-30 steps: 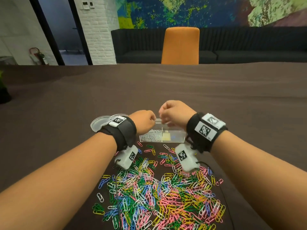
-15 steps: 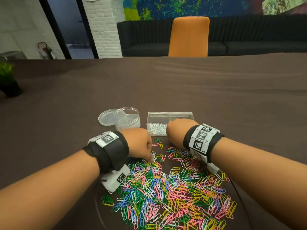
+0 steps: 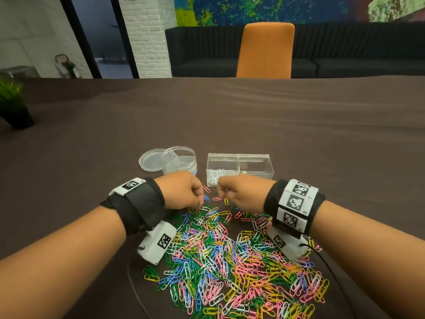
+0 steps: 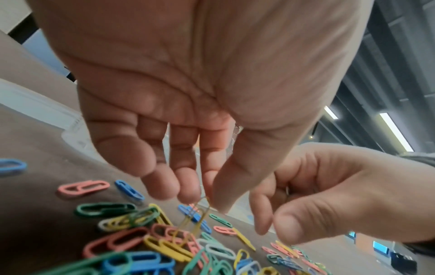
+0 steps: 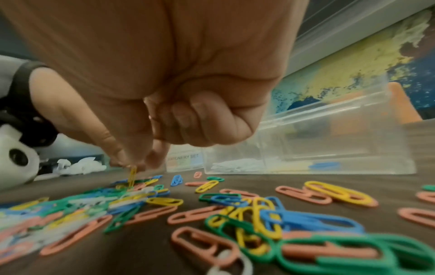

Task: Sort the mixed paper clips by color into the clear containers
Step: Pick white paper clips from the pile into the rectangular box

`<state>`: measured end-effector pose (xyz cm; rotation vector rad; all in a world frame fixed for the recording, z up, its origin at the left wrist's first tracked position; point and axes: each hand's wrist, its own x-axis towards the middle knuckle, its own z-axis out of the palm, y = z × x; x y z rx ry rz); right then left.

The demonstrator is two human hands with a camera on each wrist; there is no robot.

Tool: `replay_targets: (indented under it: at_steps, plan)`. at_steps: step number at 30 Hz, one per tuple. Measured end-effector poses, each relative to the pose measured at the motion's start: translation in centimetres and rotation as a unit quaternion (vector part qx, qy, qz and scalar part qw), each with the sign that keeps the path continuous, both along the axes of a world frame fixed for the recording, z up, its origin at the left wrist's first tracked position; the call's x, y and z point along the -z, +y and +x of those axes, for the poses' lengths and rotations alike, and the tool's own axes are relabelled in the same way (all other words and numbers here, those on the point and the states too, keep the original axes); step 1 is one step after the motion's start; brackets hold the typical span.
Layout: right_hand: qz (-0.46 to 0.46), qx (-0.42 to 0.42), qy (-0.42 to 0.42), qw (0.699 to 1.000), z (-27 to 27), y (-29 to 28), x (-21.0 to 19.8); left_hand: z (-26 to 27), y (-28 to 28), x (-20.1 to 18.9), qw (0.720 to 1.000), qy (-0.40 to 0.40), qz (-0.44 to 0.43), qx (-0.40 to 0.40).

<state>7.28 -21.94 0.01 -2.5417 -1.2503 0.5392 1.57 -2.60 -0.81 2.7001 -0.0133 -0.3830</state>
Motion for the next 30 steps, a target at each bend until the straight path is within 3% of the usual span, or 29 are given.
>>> replay_targets:
  at_steps: [5,10,15,19,22,24,26,30]
  plan:
    - [-0.058,-0.058,-0.056,0.995,-0.5,2.5,0.6,-0.5,-0.2,-0.2,1.0,-0.008,0.02,-0.004]
    - [-0.101,-0.075,-0.077,0.989,-0.8,3.9,0.5,-0.7,-1.8,0.4,0.995,-0.014,0.098,0.026]
    - [-0.052,-0.08,-0.077,0.993,-0.5,2.9,0.6,-0.6,-1.3,0.7,0.996,-0.016,0.084,0.016]
    - [0.041,-0.007,-0.007,0.999,0.4,1.6,0.5,-0.7,-0.1,0.6,0.998,-0.04,-0.016,-0.051]
    - [0.099,0.05,0.112,0.988,0.9,0.6,0.1,-0.9,0.8,0.0,0.991,-0.056,-0.077,-0.092]
    - [0.104,0.065,0.143,0.982,1.2,0.1,0.0,-1.2,1.2,-0.2,0.988,-0.042,-0.11,-0.101]
    - [0.088,0.082,0.138,0.983,1.7,-0.2,0.1,-1.3,1.4,-0.3,0.994,-0.034,-0.081,-0.065]
    - [0.043,0.087,0.091,0.991,2.2,-0.5,0.3,-1.2,0.6,-0.1,0.997,-0.025,0.074,0.004]
